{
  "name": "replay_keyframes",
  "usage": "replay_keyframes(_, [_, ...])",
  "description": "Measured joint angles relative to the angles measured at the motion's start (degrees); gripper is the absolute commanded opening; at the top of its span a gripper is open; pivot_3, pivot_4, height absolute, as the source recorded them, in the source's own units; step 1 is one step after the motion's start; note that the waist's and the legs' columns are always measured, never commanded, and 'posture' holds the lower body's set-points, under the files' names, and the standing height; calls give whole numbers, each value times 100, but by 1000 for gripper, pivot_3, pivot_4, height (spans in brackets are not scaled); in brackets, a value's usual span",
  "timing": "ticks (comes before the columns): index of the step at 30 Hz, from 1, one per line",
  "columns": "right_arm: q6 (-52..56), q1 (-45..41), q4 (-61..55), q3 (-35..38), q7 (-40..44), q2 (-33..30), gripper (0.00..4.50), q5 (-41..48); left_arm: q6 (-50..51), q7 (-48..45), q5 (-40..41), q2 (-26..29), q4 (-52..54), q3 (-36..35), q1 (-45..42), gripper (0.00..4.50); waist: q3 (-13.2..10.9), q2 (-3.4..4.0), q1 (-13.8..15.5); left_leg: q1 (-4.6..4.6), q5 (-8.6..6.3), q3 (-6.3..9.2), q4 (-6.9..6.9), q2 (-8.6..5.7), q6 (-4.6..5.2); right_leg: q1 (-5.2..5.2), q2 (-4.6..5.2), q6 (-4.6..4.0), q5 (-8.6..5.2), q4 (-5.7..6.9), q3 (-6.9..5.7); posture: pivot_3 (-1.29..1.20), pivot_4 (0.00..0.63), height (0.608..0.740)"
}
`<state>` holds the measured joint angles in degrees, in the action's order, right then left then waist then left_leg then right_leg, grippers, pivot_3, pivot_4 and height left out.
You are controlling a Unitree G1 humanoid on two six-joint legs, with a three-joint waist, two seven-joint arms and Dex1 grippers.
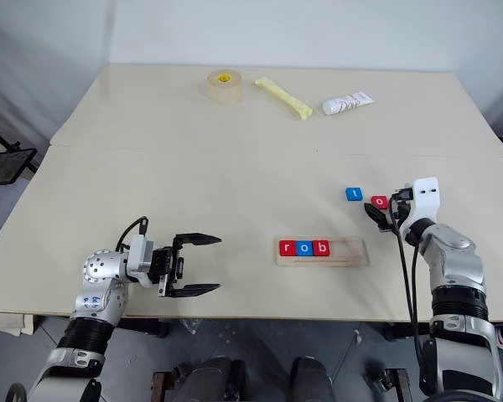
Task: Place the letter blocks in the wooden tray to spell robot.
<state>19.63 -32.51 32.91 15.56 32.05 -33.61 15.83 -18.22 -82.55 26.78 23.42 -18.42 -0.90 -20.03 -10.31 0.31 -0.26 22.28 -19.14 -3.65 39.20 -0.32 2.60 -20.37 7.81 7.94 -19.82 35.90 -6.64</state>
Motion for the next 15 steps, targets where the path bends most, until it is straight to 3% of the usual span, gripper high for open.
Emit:
replay_keyframes(7, [30,59,-129,66,-211,103,1514,-7,-5,-3,-6,-27,-33,1,-52,4500,0,0,-7,0,0,1,0,1,0,0,-1,0,0,0,0,0,150,740])
replay_keyframes(11, [33,216,-399,79,-308,158,1452,-7,-5,-11,-10,-43,-47,16,-97,4500,0,0,-8,0,0,2,-1,2,0,-1,-2,0,0,1,0,0,150,740])
replay_keyframes(15, [215,886,-1502,107,-636,367,1452,31,-11,-41,-11,-43,-59,33,-134,4500,0,0,17,5,0,6,-2,-2,0,-5,2,0,0,4,0,0,150,740])
